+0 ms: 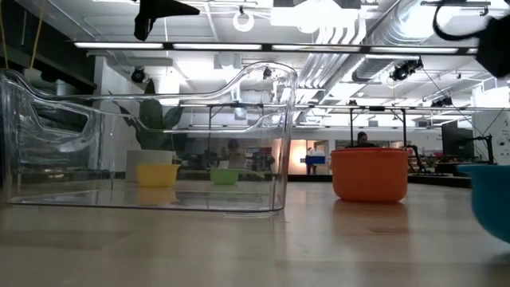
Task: Nest measuring cups in basket
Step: Stack the blue measuring cup on top of the red measuring cup
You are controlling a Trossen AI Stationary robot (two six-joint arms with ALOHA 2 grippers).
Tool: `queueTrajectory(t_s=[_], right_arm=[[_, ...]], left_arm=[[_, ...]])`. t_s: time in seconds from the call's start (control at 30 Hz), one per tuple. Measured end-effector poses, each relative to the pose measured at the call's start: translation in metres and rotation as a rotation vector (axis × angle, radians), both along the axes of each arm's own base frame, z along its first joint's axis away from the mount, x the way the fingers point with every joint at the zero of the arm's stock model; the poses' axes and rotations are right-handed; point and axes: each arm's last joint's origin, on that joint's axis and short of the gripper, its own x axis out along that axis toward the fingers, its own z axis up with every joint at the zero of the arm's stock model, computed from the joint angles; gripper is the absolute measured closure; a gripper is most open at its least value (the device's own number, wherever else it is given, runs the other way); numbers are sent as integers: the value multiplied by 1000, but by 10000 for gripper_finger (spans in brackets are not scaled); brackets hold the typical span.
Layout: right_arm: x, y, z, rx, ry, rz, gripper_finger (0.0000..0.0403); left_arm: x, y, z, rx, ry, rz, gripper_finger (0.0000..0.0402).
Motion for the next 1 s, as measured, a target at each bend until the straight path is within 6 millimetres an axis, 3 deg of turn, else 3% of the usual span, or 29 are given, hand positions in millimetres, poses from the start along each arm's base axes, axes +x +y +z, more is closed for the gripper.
queueTrajectory(t_s=[0.1, 0.23, 0.47, 0.77, 0.87, 1.0], right_arm=[[8, -12, 21, -20, -69, 36, 396], [8, -27, 33, -99, -18, 82, 400], [5, -19, 36, -67, 35, -22, 355], [-9, 0, 3, -13, -12, -108, 199], [-11, -1, -8, 8, -22, -132, 173], [-12, -2, -22, -11, -2, -134, 167]], left_arm=[[0, 0, 0, 1, 0, 0, 279], [0, 0, 0, 9, 3, -1, 279], [0, 0, 0, 24, 8, -3, 279], [0, 0, 0, 24, 8, -3, 279], [0, 0, 0, 24, 8, -4, 279], [0, 0, 0, 24, 8, -3, 279]])
